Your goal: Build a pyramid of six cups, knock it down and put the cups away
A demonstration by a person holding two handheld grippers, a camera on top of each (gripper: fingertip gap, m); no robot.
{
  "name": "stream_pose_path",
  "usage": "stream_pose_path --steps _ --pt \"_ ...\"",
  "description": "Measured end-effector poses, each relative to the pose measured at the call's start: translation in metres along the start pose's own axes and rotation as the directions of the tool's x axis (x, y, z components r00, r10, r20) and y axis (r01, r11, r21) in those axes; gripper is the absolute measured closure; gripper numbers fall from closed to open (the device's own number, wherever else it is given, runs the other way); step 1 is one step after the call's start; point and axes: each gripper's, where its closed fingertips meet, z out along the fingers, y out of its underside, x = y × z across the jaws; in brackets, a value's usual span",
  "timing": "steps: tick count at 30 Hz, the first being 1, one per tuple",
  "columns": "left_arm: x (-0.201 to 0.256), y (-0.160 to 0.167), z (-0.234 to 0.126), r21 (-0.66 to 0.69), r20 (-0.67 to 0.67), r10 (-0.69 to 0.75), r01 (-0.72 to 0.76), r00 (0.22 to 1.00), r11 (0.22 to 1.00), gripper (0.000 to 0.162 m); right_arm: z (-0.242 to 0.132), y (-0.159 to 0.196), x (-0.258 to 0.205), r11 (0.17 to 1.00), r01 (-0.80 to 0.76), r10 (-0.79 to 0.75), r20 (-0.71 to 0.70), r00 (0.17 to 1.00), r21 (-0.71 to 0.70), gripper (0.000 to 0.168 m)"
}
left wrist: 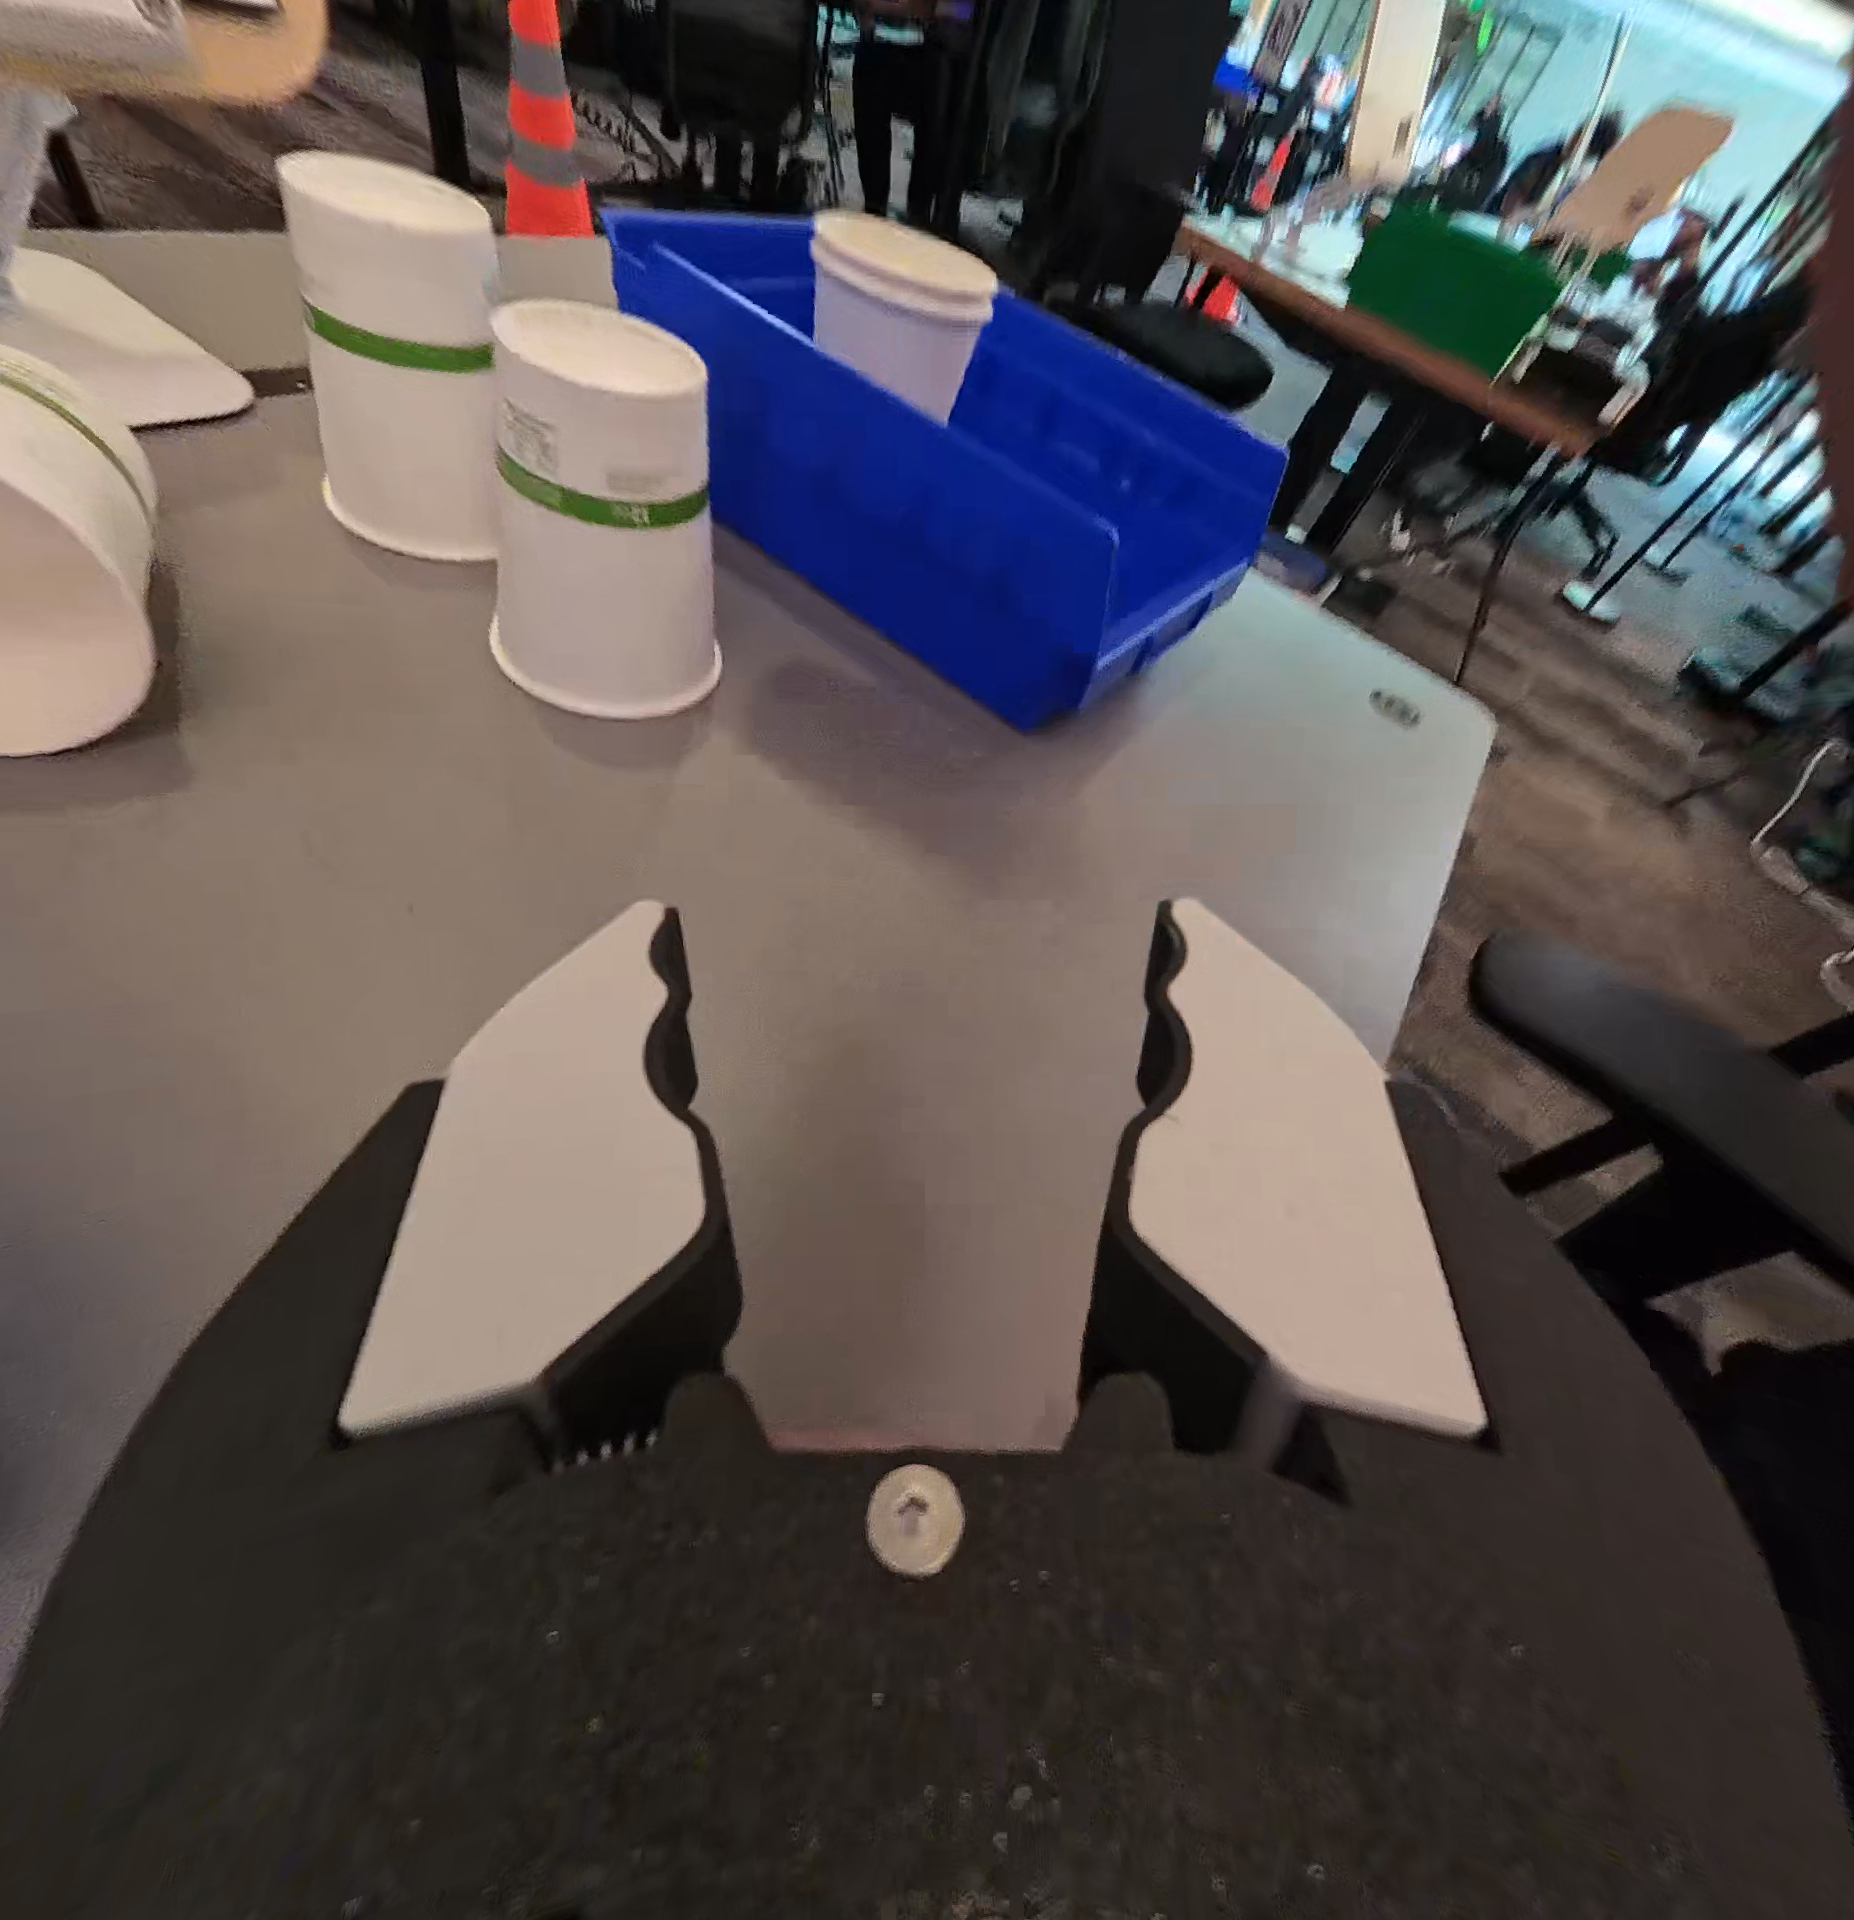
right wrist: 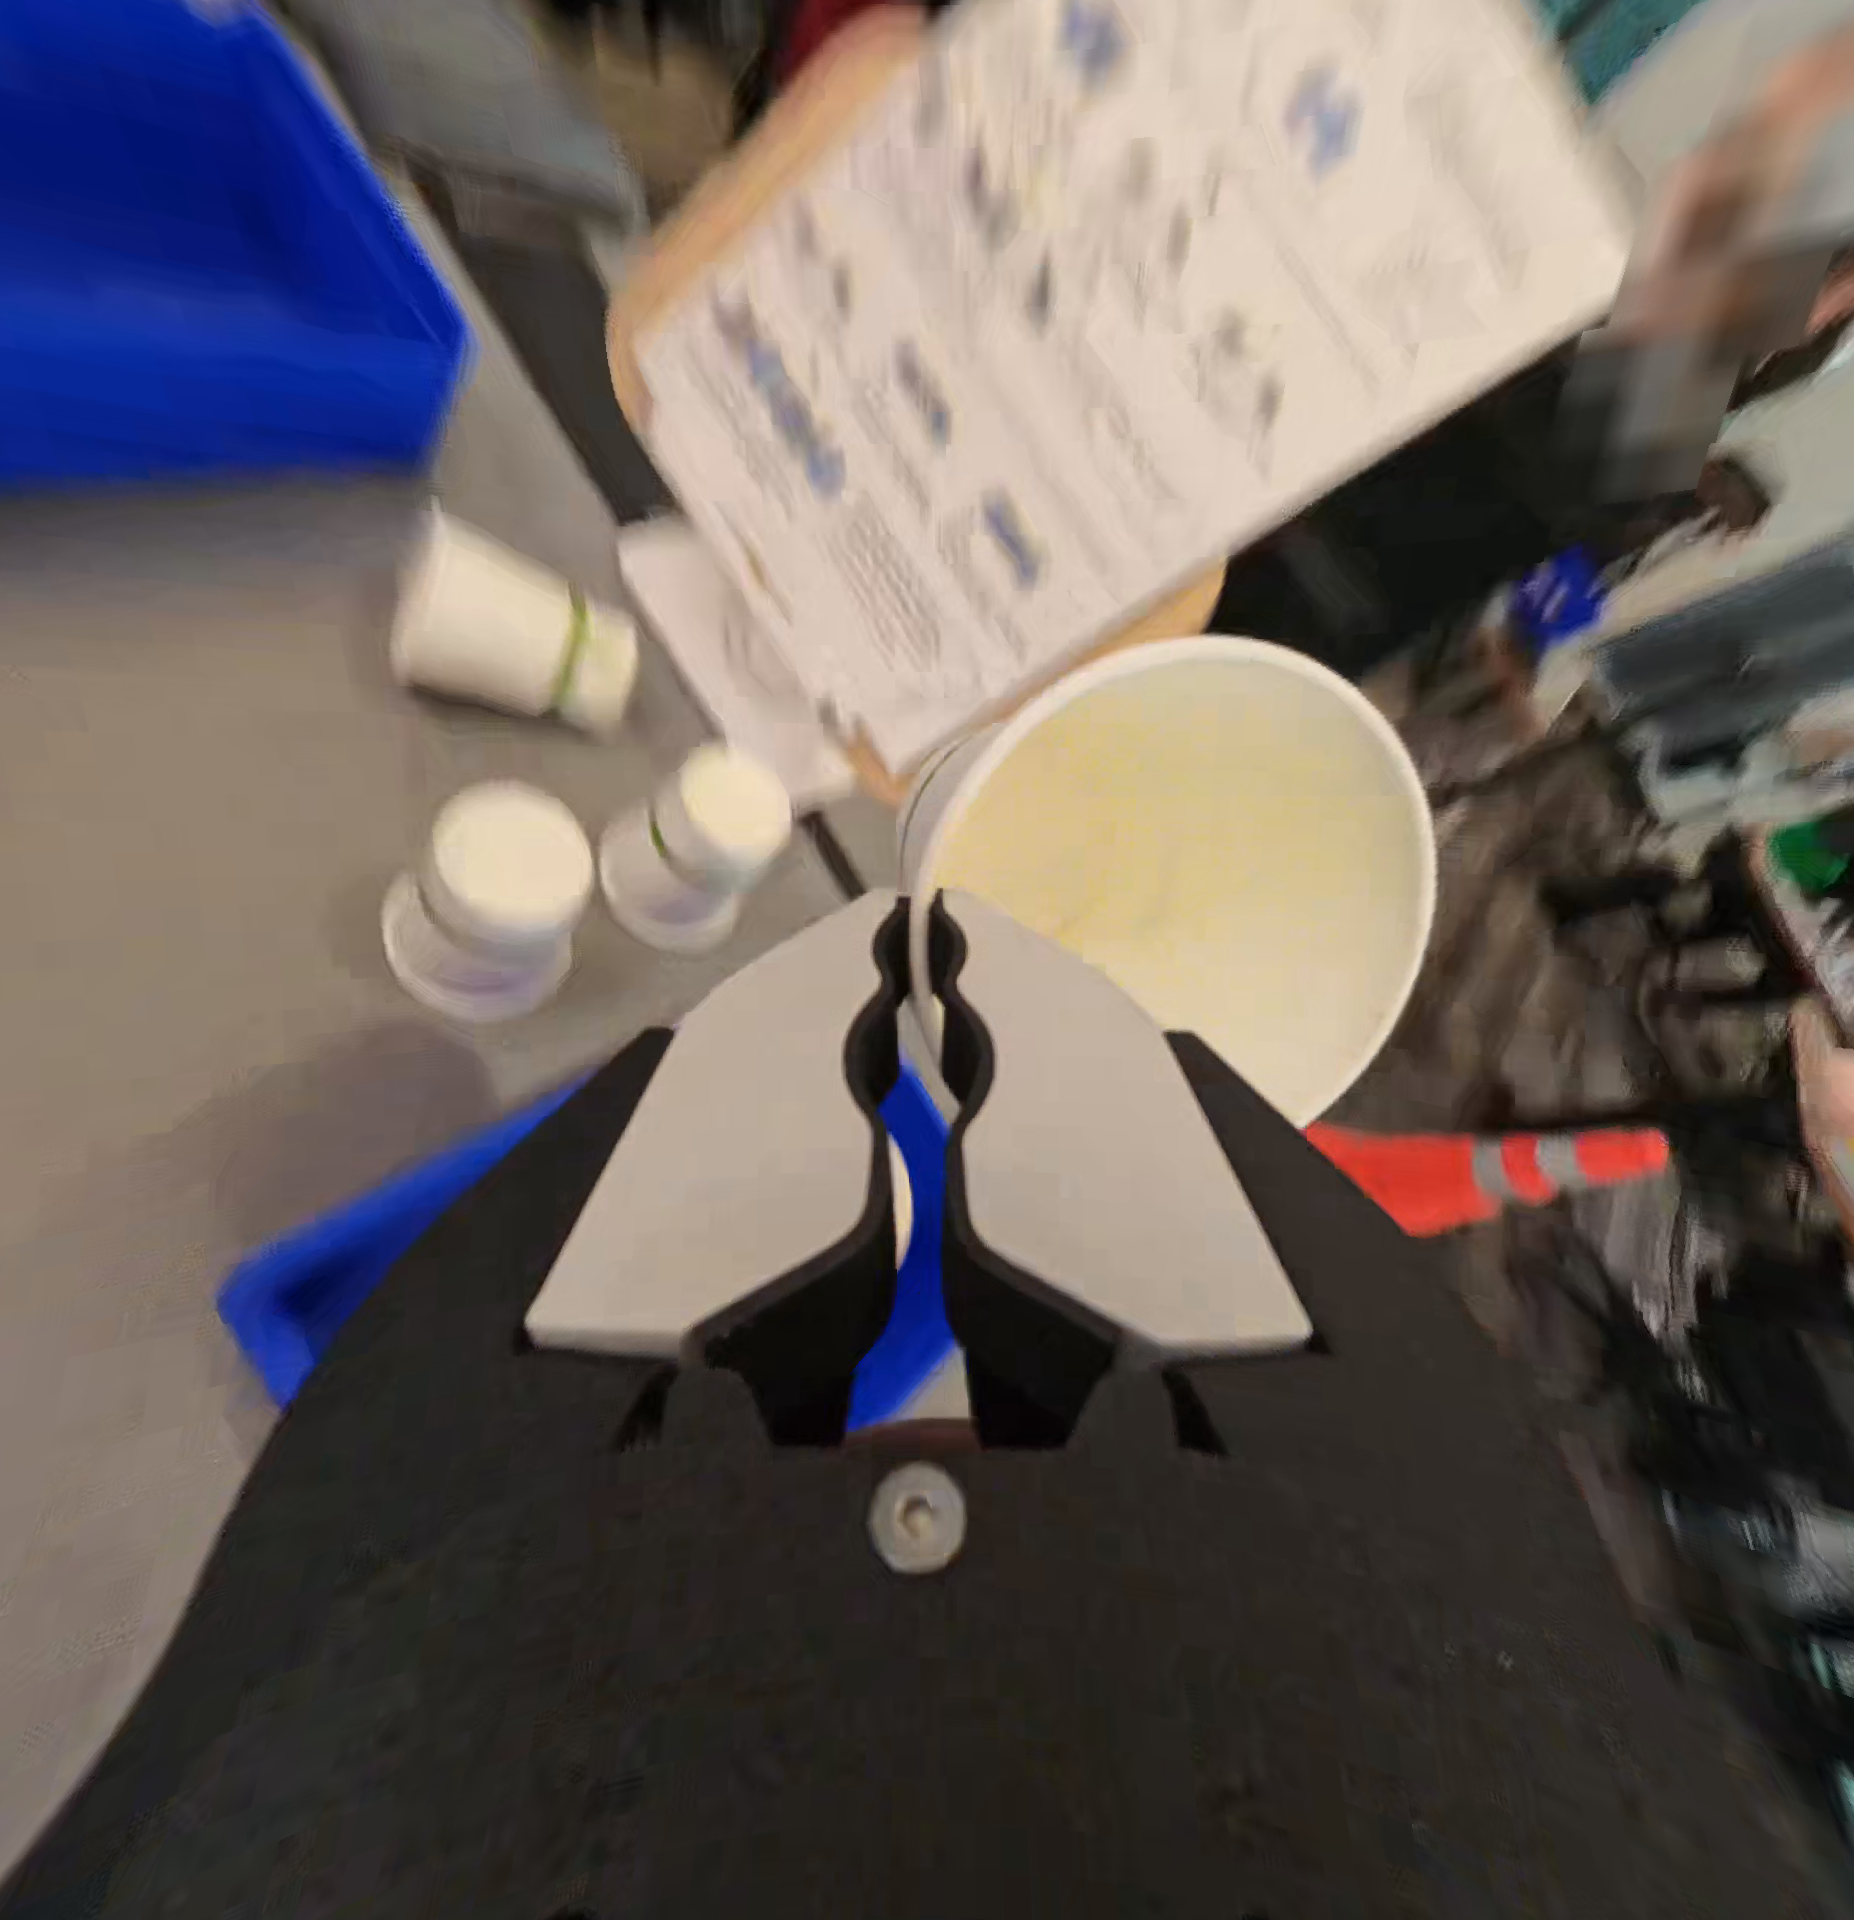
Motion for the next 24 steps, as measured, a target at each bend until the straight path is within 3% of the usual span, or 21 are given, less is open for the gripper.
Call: stream_pose_path --steps 4,8,13,18,21,24 --pt "0.003 0.013 0.01 -0.06 0.001 0.063 -0.063 0.998 0.996 0.079 0.024 0.078 0.014 0.932 0.01 0.058 0.177 0.983 -0.362 0.166" --pt "0.003 0.019 0.011 -0.084 -0.003 0.089 -0.089 0.996 0.993 0.079 0.05 0.143 -0.006 0.849 0.035 0.132 0.276 0.952 -0.528 0.166" --pt "0.007 0.022 0.012 -0.092 -0.033 0.09 -0.092 0.995 0.991 0.079 0.08 0.187 -0.041 0.806 0.028 0.228 0.354 0.907 -0.591 0.166" --pt "0.009 0.03 0.016 -0.129 -0.025 0.149 -0.152 0.988 0.98 0.08 0.099 0.206 -0.063 0.791 -0.021 0.328 0.395 0.858 -0.611 0.165" --pt "0.014 0.034 0.018 -0.14 -0.036 0.175 -0.178 0.984 0.974 0.08 0.098 0.213 -0.076 0.773 -0.06 0.414 0.431 0.801 -0.632 0.154" --pt "0.016 0.037 0.019 -0.151 -0.047 0.18 -0.185 0.983 0.971 0.079 0.096 0.199 -0.071 0.824 -0.136 0.399 0.393 0.828 -0.549 0.139"
